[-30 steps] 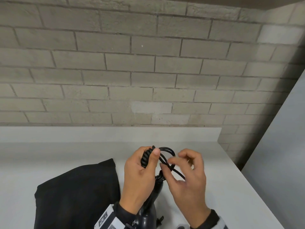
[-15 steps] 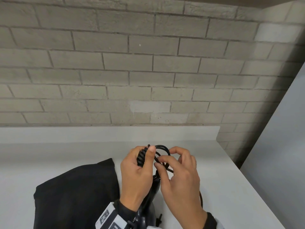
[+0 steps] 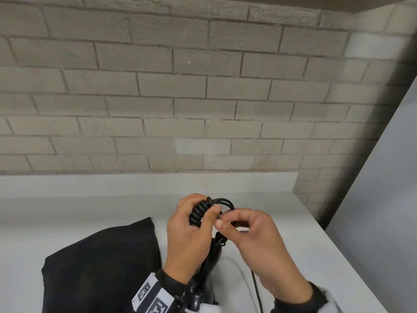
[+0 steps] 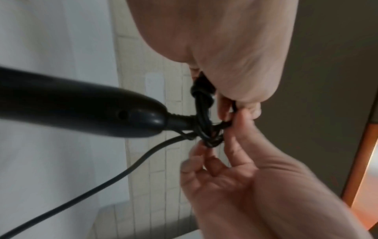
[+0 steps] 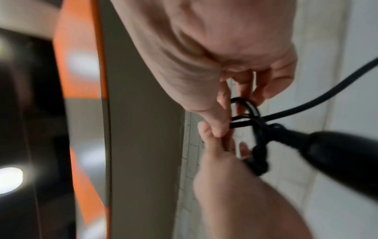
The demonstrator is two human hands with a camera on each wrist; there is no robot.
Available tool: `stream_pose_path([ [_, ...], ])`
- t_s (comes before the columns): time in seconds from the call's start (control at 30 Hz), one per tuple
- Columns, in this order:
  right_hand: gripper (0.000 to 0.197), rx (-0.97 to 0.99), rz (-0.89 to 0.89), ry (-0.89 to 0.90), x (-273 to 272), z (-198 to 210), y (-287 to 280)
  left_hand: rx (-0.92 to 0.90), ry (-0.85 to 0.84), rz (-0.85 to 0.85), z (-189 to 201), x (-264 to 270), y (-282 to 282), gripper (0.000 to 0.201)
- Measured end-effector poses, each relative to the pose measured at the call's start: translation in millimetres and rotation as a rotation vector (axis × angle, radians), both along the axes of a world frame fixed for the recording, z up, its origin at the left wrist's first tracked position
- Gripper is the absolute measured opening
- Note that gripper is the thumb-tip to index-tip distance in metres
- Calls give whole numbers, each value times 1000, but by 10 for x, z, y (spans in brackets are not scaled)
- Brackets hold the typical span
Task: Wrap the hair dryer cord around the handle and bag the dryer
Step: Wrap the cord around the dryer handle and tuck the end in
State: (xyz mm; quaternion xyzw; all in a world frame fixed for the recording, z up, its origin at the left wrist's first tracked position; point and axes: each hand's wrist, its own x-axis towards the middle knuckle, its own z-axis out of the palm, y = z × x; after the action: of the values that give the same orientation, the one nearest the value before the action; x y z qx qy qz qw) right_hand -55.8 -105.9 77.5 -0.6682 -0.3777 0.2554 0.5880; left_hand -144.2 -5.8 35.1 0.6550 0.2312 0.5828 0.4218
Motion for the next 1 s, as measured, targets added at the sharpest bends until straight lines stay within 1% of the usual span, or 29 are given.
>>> stream_pose_path([
  [0.07,6,60,-71,-88,-31,-84,30,-98,-12,-24,17,17,-45,25],
  [0.13,11,115,-100,-117,-53,-168,62,-141,-34,-48,24,23,-69,23],
  [0.27,17,155,-73,-177,-57,-269,74,-177,-58,-49,14,14,-59,21],
  [0.37,17,247,-44,-124,-80,-324,58,-183,-64,-43,14,5,-41,22],
  [0.47,12,352,-55,36,-66,-360,39,-173,-75,-47,13,-6,-47,23],
  [0.53,17,375,-58,101,-47,-363,43,-177,-78,-59,26,-9,-59,22],
  [0.57,22,382,-62,86,-40,-372,55,-178,-76,-70,31,-9,-67,22],
  [0.6,25,385,-75,33,-41,-389,73,-182,-76,-84,34,-6,-75,22],
  [0.63,27,380,-100,-66,-46,-416,90,-192,-81,-100,32,-1,-83,24],
  [0.7,25,364,-147,-293,-63,-476,126,-222,-93,-134,34,19,-102,25],
  [0.73,23,361,-165,-364,-61,-505,144,-236,-102,-150,37,31,-117,25],
  [0.77,22,361,-191,-405,-58,-526,162,-254,-111,-167,35,45,-134,24],
  [0.9,29,324,-277,-514,-41,-578,227,-331,-147,-230,28,76,-155,22],
  [1.0,20,311,-238,-562,-52,-582,206,-336,-167,-198,13,57,-119,25],
])
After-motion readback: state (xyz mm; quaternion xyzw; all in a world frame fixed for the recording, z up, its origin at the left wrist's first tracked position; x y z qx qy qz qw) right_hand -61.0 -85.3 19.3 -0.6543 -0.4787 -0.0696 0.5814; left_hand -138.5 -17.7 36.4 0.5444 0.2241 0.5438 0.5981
